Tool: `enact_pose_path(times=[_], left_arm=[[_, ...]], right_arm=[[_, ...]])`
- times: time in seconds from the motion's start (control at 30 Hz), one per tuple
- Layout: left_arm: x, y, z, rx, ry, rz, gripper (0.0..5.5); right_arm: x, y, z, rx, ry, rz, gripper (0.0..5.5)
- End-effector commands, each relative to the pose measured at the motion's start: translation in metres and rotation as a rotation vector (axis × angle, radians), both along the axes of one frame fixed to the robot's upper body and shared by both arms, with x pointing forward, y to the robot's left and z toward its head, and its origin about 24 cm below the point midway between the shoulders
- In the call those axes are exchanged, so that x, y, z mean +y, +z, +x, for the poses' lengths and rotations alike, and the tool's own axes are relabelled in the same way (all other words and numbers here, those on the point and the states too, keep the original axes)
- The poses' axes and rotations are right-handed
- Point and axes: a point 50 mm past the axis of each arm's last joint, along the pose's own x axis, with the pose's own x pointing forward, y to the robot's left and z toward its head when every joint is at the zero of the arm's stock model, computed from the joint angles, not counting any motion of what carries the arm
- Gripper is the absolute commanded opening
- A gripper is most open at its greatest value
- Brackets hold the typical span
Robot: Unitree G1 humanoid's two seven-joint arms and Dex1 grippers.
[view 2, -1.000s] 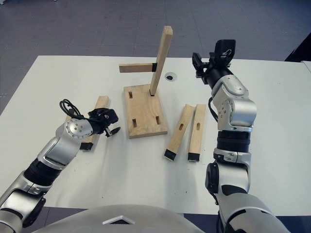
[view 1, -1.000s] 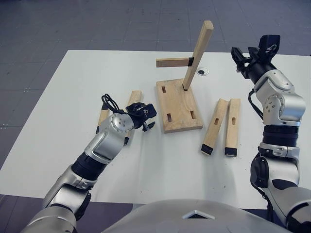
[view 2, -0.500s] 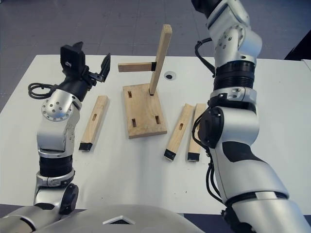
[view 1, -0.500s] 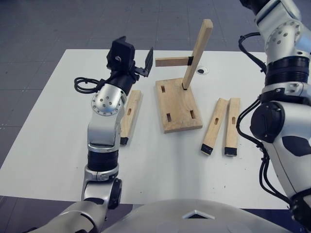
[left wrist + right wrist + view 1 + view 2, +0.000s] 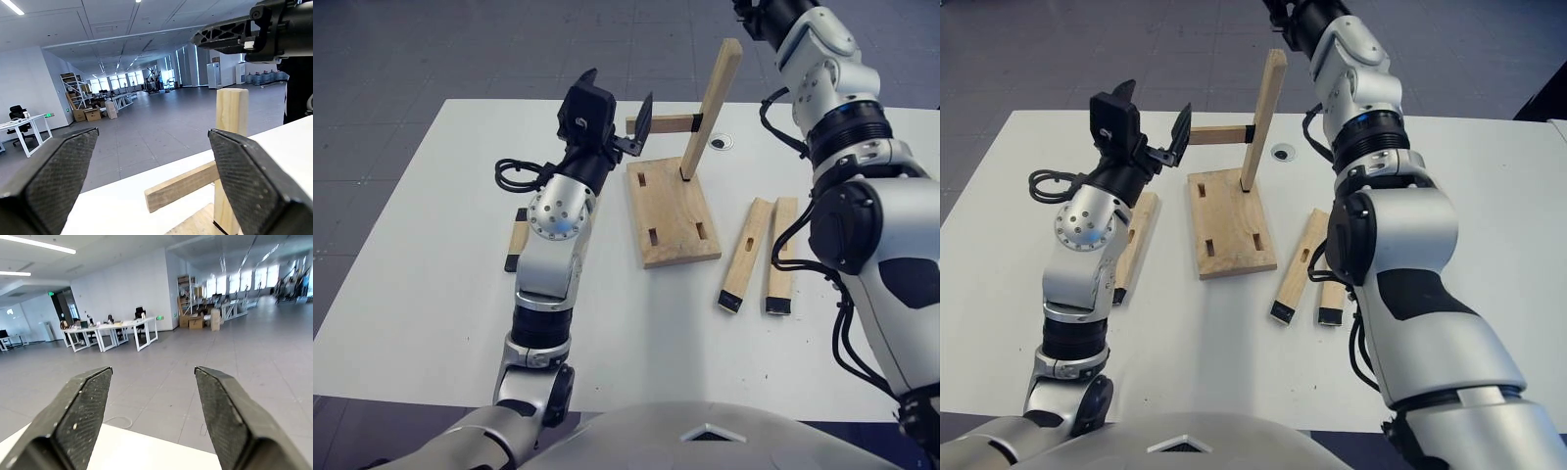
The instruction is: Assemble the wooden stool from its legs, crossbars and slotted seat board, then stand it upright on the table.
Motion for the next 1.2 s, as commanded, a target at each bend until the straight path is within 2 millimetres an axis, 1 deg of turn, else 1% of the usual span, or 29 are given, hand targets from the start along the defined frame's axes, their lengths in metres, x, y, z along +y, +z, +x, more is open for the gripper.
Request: enact_pose_path(times=[0.03,0.1,0.17,0.2,0.27,0.3,0.37,0.47,0.6,0.77,0.83,0.87,1.0,1.1,1.2], left_arm=[[-0.002,-0.005,-0.002,0.021,-0.007,0.015,4.15],[-0.005,-0.012,-0.001,0.056,-0.043,0.073,4.15],[-0.005,-0.029,0.001,0.138,-0.070,0.248,4.15],[-0.003,-0.040,-0.002,0.179,-0.101,0.367,4.15],[0.007,-0.061,-0.011,0.271,-0.164,0.571,4.15],[0.012,-0.068,-0.016,0.316,-0.195,0.634,4.15],[0.018,-0.075,-0.020,0.360,-0.222,0.667,4.15],[0.017,-0.084,-0.022,0.389,-0.241,0.642,4.15],[0.013,-0.091,-0.025,0.412,-0.262,0.650,4.15],[0.022,-0.103,-0.027,0.464,-0.294,0.768,4.15],[0.019,-0.105,-0.027,0.461,-0.324,0.802,4.15],[0.015,-0.105,-0.025,0.448,-0.341,0.810,4.15],[0.002,-0.100,-0.018,0.397,-0.387,0.829,4.15],[0.001,-0.100,-0.018,0.400,-0.408,0.849,4.15],[0.007,-0.111,-0.027,0.460,-0.468,0.931,4.15]], right_arm=[[-0.005,-0.002,0.000,-0.025,-0.017,0.008,3.11],[-0.008,0.002,0.000,-0.038,-0.022,0.016,3.11],[-0.018,0.005,-0.001,-0.060,-0.033,0.035,3.11],[-0.024,0.003,-0.002,-0.065,-0.038,0.050,3.11],[-0.036,-0.002,-0.006,-0.071,-0.041,0.061,3.11],[-0.043,-0.004,-0.009,-0.075,-0.047,0.063,3.11],[-0.054,-0.005,-0.015,-0.082,-0.058,0.067,3.11],[-0.061,-0.008,-0.025,-0.083,-0.068,0.063,3.11],[-0.064,-0.013,-0.037,-0.063,-0.083,0.070,3.11],[-0.063,-0.016,-0.049,-0.043,-0.091,0.087,3.11],[-0.063,-0.017,-0.052,-0.039,-0.094,0.093,3.11],[-0.063,-0.019,-0.054,-0.034,-0.097,0.097,3.11],[-0.062,-0.027,-0.059,-0.010,-0.102,0.105,3.11],[-0.062,-0.029,-0.061,-0.003,-0.103,0.106,3.11],[-0.063,-0.029,-0.062,0.000,-0.106,0.109,3.11]])
